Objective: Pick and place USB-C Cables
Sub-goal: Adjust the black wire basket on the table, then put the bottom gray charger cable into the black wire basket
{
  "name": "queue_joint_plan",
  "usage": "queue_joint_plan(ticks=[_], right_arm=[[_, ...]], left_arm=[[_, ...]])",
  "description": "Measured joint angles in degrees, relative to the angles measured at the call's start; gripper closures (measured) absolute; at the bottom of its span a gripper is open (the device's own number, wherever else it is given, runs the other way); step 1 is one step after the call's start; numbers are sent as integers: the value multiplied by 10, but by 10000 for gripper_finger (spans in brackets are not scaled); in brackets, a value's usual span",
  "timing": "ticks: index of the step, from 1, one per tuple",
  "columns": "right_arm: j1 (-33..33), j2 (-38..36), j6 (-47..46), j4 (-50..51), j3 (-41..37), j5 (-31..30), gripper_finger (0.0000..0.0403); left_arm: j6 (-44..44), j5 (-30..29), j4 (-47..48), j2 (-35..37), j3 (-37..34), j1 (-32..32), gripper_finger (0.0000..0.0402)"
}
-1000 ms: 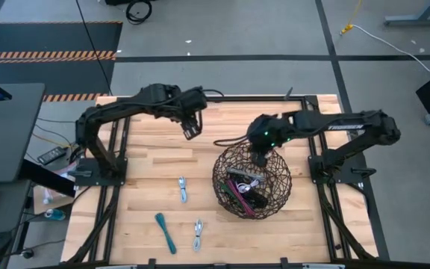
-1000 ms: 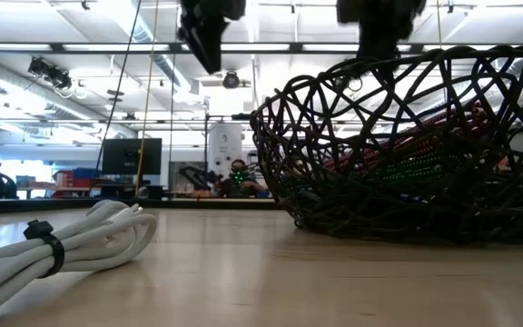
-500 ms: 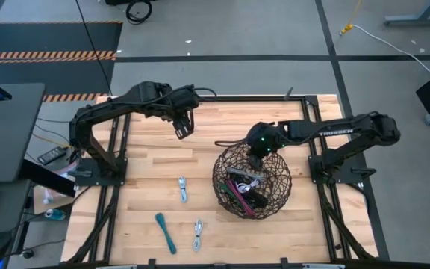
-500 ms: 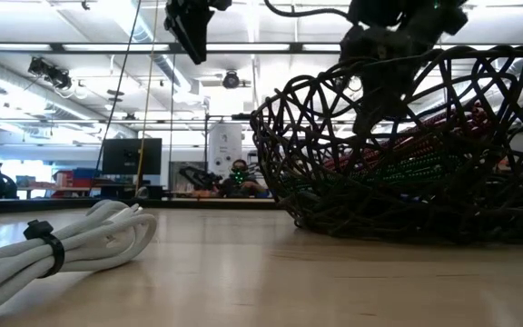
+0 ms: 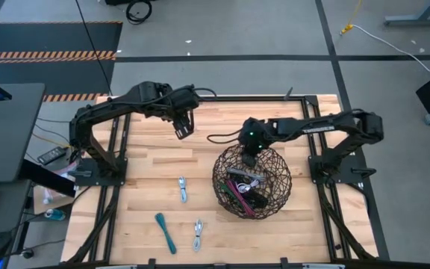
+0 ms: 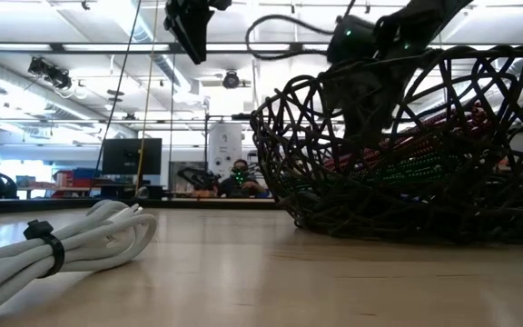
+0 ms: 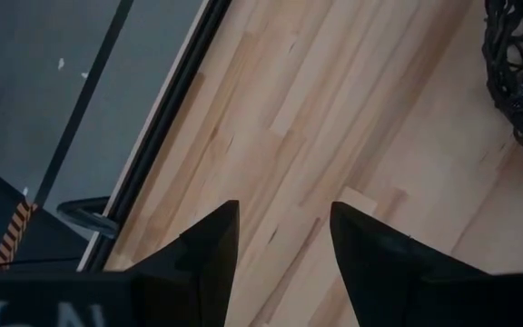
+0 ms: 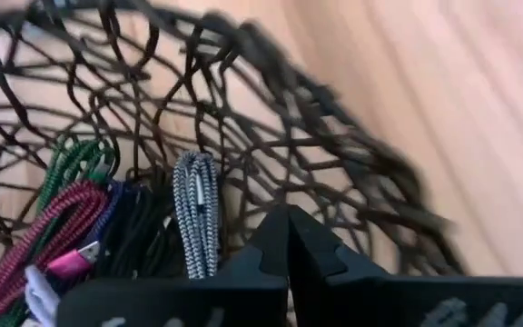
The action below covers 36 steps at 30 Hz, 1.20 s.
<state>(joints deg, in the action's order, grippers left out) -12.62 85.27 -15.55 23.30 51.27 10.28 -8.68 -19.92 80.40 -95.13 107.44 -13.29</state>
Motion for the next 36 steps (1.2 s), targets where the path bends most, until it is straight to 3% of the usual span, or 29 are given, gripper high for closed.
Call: queue_joint_plan(ticks=[7, 24, 30, 36], right_arm=[[-6, 70, 14, -101, 15, 50, 403], [-60, 225, 159, -60, 258, 96, 403], [-66, 205, 190, 15, 294, 94, 403], [-60, 106, 192, 92, 303, 76, 403]], left_arm=[[-1, 0, -2, 0, 0, 0, 221], [-1, 0, -7, 0, 0, 0, 221], [-2, -1, -3, 0, 0, 0, 221], [-2, 0, 0, 0, 0, 0, 221]])
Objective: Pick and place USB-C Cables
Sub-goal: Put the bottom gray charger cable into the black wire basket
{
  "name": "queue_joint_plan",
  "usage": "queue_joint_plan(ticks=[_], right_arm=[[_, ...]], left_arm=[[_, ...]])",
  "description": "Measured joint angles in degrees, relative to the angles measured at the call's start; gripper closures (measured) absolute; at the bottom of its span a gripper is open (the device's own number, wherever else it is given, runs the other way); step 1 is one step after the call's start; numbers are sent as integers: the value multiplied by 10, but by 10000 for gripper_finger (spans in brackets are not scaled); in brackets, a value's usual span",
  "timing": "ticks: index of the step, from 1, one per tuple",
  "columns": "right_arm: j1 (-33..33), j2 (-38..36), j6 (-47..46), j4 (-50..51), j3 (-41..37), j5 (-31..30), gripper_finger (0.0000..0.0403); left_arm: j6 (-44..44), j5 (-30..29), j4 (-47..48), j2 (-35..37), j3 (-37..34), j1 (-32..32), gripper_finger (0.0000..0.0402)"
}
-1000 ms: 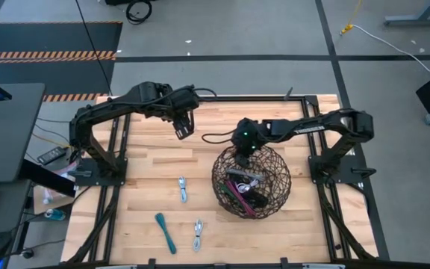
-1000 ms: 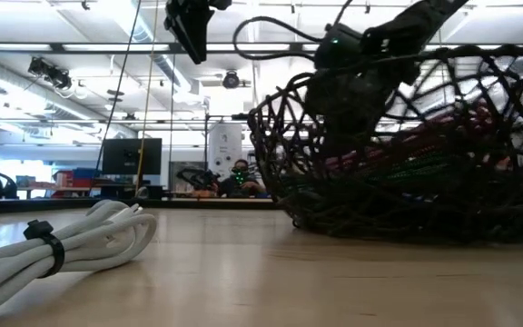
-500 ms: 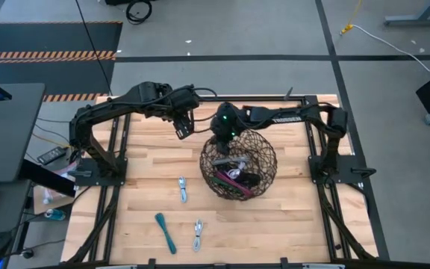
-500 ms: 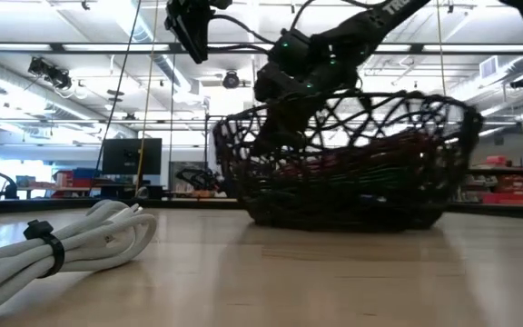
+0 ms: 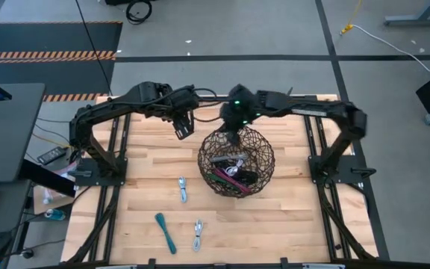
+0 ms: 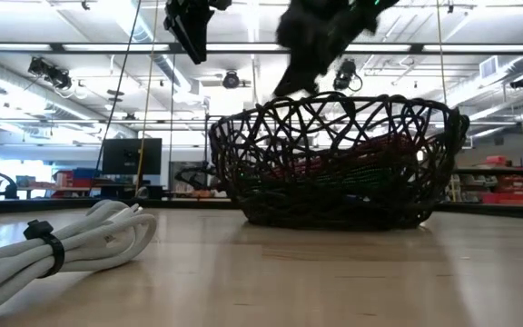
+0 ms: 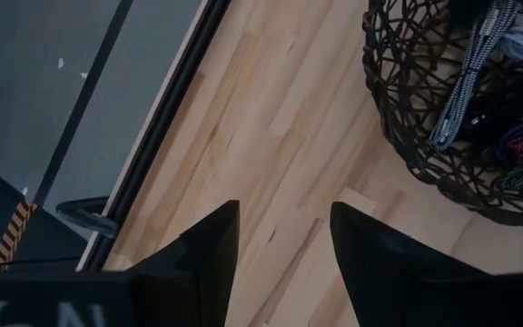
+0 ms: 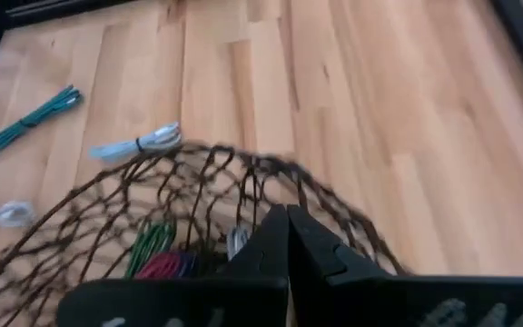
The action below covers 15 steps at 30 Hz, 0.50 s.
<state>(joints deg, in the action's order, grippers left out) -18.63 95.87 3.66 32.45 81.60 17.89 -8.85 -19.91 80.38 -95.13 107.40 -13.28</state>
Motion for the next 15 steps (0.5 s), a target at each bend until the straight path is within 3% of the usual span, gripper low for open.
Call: queue_joint_plan(ticks=[6, 15], right_arm=[[24, -139, -23, 111, 0, -103, 403], [77, -326, -85, 184, 0, -238, 403]], left_arm=[[-16, 0, 0, 0, 0, 0, 221], [-152, 37, 37, 0, -1, 24, 221]])
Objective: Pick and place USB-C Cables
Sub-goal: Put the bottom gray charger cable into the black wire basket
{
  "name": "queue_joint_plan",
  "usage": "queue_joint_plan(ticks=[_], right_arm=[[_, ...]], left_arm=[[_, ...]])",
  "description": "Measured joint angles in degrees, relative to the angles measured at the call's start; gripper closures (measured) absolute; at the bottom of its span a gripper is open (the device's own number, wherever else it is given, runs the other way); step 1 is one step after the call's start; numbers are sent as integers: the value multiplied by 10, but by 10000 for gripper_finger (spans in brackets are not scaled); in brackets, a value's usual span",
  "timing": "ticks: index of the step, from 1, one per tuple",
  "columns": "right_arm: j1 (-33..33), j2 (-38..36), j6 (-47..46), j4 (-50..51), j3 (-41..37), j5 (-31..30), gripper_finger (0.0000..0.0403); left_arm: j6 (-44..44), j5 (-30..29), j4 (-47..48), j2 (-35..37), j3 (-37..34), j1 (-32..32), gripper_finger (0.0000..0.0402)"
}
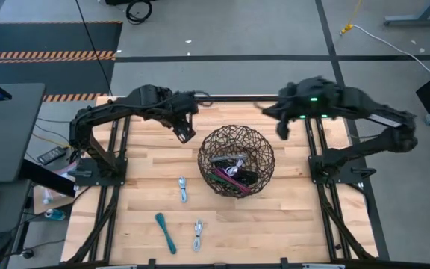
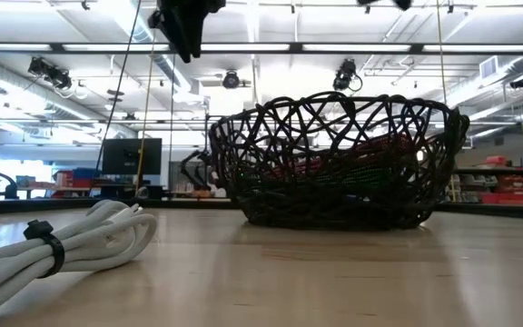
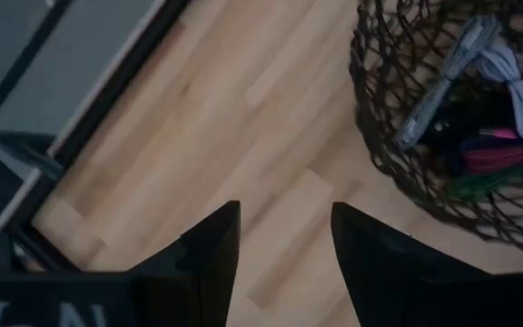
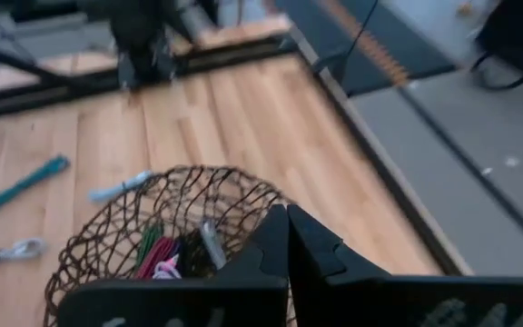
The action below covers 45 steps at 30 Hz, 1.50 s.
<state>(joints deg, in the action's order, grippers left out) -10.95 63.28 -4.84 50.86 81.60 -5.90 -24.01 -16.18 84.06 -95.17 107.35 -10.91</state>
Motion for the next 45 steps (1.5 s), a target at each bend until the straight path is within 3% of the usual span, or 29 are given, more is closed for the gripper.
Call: queue_joint_plan(ticks=[9, 23, 33, 38, 45], right_arm=[[19, -83, 16, 3, 0, -35, 403], [20, -64, 33, 20, -1, -31, 403], [20, -59, 36, -33, -1, -34, 403], [20, -77, 63, -50, -1, -20, 403], [20, -108, 127, -46, -1, 8, 403]], left_arm=[[-241, -41, 56, 0, 0, 105, 221], [-600, -74, 59, -39, 0, 296, 221], [-707, 1, 60, -131, 0, 363, 238], [-718, 42, 56, -172, 0, 367, 259], [-793, 45, 14, -212, 0, 352, 262]])
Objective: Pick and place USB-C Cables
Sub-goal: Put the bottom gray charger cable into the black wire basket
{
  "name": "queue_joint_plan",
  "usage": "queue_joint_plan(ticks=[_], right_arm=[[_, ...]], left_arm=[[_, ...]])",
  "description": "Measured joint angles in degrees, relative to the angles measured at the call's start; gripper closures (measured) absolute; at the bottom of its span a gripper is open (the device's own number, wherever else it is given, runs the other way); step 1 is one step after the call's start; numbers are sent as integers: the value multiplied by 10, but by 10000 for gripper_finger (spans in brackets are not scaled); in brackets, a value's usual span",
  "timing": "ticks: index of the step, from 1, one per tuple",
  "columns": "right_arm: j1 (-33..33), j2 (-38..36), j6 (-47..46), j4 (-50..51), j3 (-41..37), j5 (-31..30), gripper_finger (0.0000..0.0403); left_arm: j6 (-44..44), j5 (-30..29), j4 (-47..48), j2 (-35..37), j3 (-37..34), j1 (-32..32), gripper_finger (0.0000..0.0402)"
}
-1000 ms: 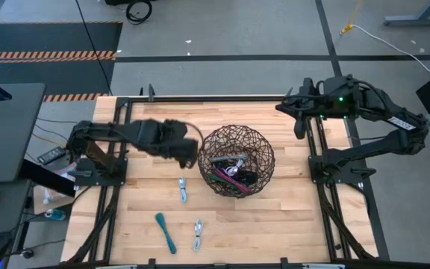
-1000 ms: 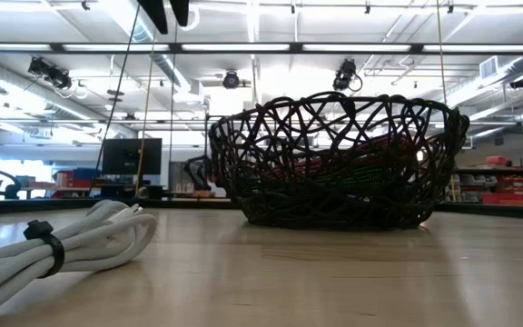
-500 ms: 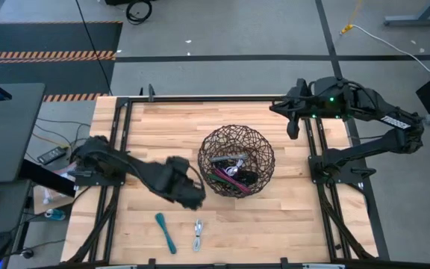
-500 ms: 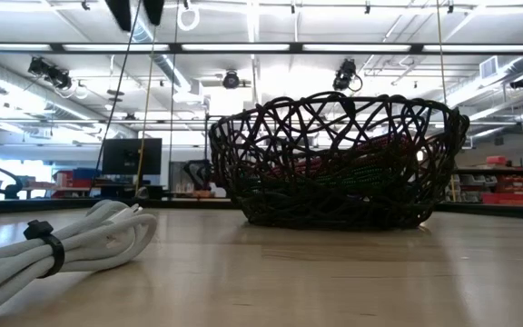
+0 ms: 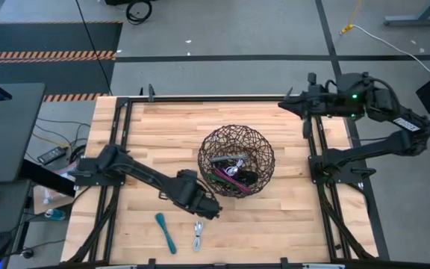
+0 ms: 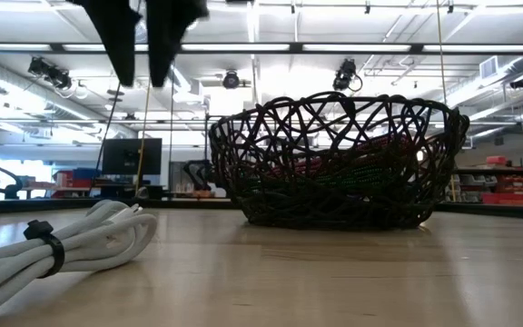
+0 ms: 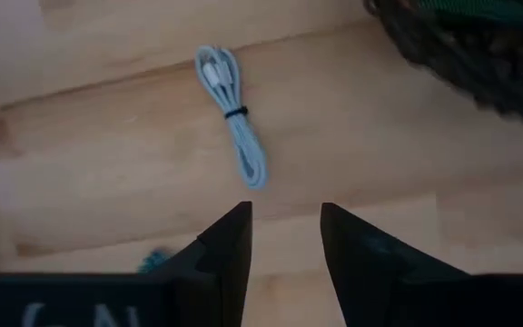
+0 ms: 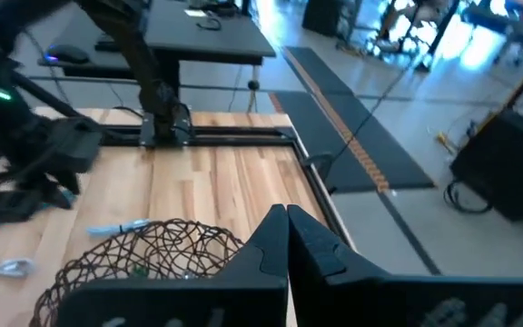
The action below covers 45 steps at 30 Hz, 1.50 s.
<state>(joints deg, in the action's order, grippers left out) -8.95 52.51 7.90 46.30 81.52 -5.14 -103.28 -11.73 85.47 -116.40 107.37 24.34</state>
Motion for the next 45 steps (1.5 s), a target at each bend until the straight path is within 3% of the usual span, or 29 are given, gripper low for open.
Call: queue_joint_plan(ticks=[6, 11, 15, 21, 28, 31, 37, 45], right_arm=[[0, -35, 51, 1, 0, 7, 402], [0, -61, 58, 1, 0, 8, 402], [0, -77, 62, 1, 0, 9, 402], [0, -90, 71, 1, 0, 8, 402], [0, -89, 57, 0, 0, 7, 402], [0, -86, 45, -3, 0, 2, 402], [0, -80, 22, -5, 0, 2, 402], [0, -70, 22, -7, 0, 2, 387]], left_arm=[[-54, 16, 5, -37, 0, -22, 262], [-27, 61, 1, -44, 0, -38, 262], [24, 89, -7, -43, 0, -49, 262], [145, 116, -94, -43, 0, -59, 262], [329, 122, -125, -43, 0, -23, 263], [361, 147, -127, -43, 0, -8, 263], [297, 198, -150, -43, 0, 22, 263], [172, 168, -199, -44, 0, 47, 253]])
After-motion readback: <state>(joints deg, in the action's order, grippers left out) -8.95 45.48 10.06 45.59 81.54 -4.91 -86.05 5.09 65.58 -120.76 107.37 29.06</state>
